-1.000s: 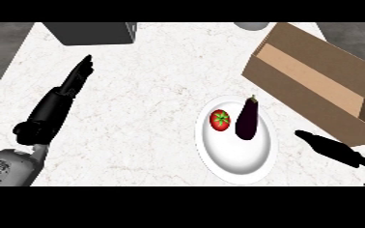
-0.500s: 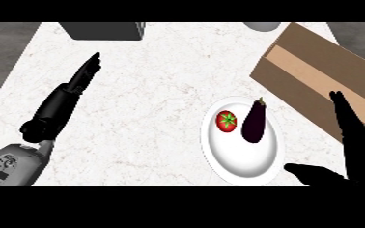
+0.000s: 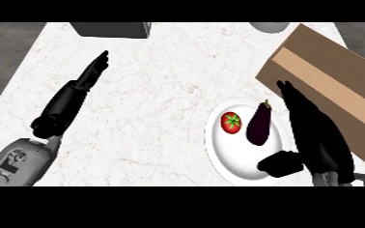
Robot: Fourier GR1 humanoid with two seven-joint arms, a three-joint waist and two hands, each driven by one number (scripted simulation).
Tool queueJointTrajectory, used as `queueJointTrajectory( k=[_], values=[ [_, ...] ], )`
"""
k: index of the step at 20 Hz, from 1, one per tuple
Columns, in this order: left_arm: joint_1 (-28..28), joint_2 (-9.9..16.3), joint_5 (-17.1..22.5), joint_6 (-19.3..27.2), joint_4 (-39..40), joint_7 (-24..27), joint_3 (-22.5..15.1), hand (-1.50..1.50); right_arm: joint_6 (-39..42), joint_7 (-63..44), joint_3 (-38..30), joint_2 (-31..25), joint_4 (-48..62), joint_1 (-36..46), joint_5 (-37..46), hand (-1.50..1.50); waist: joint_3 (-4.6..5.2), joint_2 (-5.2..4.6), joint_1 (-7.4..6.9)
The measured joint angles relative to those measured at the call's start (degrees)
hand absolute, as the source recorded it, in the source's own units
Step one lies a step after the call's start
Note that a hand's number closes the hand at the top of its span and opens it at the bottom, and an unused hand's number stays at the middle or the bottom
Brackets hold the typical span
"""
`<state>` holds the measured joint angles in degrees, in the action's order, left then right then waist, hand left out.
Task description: Pick the tomato from the plate and place it in the cardboard box
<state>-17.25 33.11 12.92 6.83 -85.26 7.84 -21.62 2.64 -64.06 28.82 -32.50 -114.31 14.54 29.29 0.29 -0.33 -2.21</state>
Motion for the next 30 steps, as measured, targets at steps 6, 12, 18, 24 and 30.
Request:
queueJointTrajectory(
  k=[6,12,18,24,30],
  values=[
    [-0.30,-0.69,-0.40,-0.48,0.81,-0.07,0.57,0.00,4.01,-4.51,2.71,7.77,7.71,8.42,-1.78,-1.50,-0.05,0.14,0.36],
    [0.29,-0.95,-0.79,-0.84,1.00,-0.25,1.57,0.00,5.09,-5.56,3.15,15.78,17.00,13.46,-1.02,-1.50,-0.14,0.25,0.87],
    [-0.33,-1.35,-1.00,-1.71,1.87,-0.64,2.77,0.00,6.21,-5.26,2.74,19.31,23.63,15.51,1.64,-1.50,-0.19,0.36,1.67],
    [1.50,-1.49,-1.98,-2.12,0.82,-0.06,3.60,0.00,7.01,-4.05,1.15,21.95,29.15,16.77,5.23,-1.50,-0.23,0.41,1.73],
    [1.45,-2.18,-2.57,-3.06,1.34,-0.10,4.77,0.00,7.55,-3.09,0.84,25.05,33.65,15.59,8.91,-1.50,-0.25,0.40,2.06]
  ],
)
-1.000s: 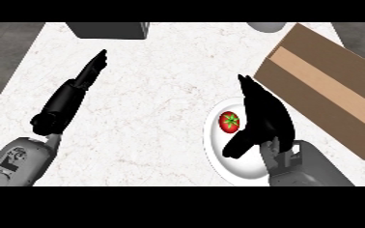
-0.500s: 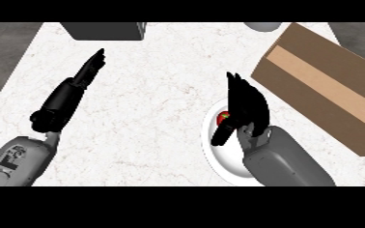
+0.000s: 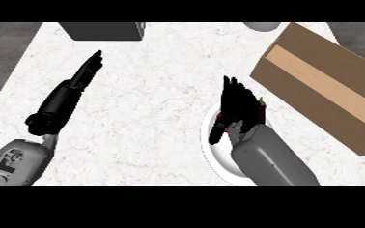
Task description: Pick the tomato from the plate and place it in the cardboard box
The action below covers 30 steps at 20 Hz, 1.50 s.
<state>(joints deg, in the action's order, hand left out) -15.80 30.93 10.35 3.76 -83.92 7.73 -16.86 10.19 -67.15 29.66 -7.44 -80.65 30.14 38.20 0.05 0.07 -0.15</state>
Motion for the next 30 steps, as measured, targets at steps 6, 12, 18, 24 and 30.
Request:
queueJointTrajectory(
  k=[6,12,18,24,30],
  values=[
    [2.00,-0.41,-0.88,-1.01,-1.14,0.42,1.11,0.00,0.34,1.56,-1.50,1.47,2.42,-2.18,3.30,-1.50,-0.03,0.01,0.02],
    [1.59,-1.93,-2.53,-2.13,-1.68,-1.06,2.73,0.00,0.22,4.02,-4.48,4.04,4.81,-2.84,5.50,-1.50,-0.03,-0.03,0.10],
    [2.09,-3.33,-3.72,-3.27,-2.10,-1.52,3.85,0.00,-0.19,4.21,-5.47,6.06,8.13,-3.84,7.91,-1.50,-0.04,-0.06,0.03],
    [2.76,-4.74,-5.60,-4.33,-1.84,-0.81,5.08,0.00,-0.24,5.67,-7.28,5.57,9.62,-6.21,10.03,-1.50,-0.04,-0.05,0.10],
    [2.51,-6.24,-6.96,-7.26,-2.58,-2.21,7.75,0.00,-0.59,9.02,-8.58,5.95,11.15,-7.14,11.17,1.50,0.03,0.03,0.03]
  ],
)
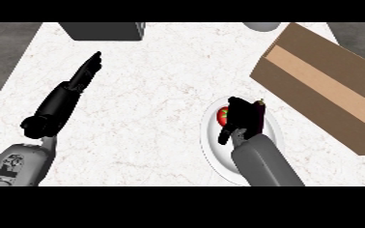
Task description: Pick the tomato from the plate and place it in the cardboard box
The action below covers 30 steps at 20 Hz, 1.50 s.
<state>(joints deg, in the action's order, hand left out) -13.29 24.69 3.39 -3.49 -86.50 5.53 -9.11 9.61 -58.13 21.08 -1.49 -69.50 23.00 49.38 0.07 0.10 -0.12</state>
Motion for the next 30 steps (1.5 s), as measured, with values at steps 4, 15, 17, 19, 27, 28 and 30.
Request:
queueJointTrajectory(
  k=[4,15,17,19,27,28,30],
  values=[
    [0.03,-0.82,-0.98,-1.29,-0.82,-1.21,1.45,0.00,-1.92,3.56,0.99,0.24,2.45,0.52,3.73,1.50,0.08,0.12,-0.08],
    [-0.30,-4.09,-4.23,-2.33,-0.60,-1.40,3.09,0.00,-7.36,11.34,3.45,-0.17,5.28,4.01,11.95,1.50,-0.05,-0.05,-0.01],
    [-0.17,-3.96,-4.15,-2.69,-0.31,-0.97,3.23,0.00,-7.35,18.55,5.65,-1.34,3.47,4.28,10.91,1.50,-0.08,-0.09,-0.16],
    [0.01,-3.92,-4.27,-2.98,-0.31,-0.65,3.01,0.00,-7.01,26.41,8.21,-1.83,1.86,5.20,9.45,1.50,-0.13,-0.20,-0.77],
    [1.13,-3.94,-4.53,-2.95,-1.58,-1.19,3.70,0.00,-7.62,46.21,11.51,-9.22,-9.64,7.41,7.88,1.50,-0.10,0.07,0.00],
    [1.48,-3.99,-4.60,-3.03,-1.62,-1.00,3.88,0.00,-7.06,46.73,10.97,-9.84,-11.79,7.55,7.73,1.50,-0.10,0.09,0.08],
    [1.32,-4.39,-4.74,-3.14,-1.69,-1.28,4.02,0.00,-5.76,46.25,9.73,-10.95,-17.09,6.73,7.50,1.50,-0.08,0.11,0.35]
  ],
)
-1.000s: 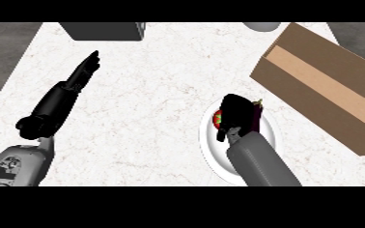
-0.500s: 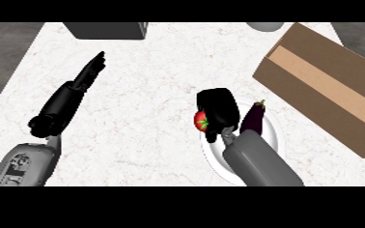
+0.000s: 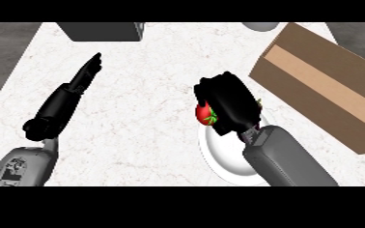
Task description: Pick the tomato from the plate and place it in the cardboard box
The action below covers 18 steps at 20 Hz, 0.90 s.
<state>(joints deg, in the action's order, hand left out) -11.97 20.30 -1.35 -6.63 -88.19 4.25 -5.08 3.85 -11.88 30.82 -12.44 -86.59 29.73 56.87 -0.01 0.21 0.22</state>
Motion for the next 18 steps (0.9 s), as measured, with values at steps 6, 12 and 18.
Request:
queueJointTrajectory(
  k=[6,12,18],
  values=[
    [0.03,-0.35,-0.45,-0.04,1.22,0.78,0.59,0.00,0.46,-6.67,-11.34,-0.75,-8.50,0.88,-3.66,1.50,0.02,0.02,0.64],
    [-0.83,-1.04,-0.82,-0.33,0.14,-0.72,0.43,0.00,-1.18,-9.45,-23.91,-3.47,-7.59,2.10,-6.71,1.50,0.00,-0.14,0.12],
    [-0.64,-0.90,-0.83,-1.71,-0.53,-1.08,1.26,0.00,-1.05,-7.00,-34.41,-8.45,0.08,6.07,-10.58,1.50,0.00,-0.28,-0.45]
  ],
)
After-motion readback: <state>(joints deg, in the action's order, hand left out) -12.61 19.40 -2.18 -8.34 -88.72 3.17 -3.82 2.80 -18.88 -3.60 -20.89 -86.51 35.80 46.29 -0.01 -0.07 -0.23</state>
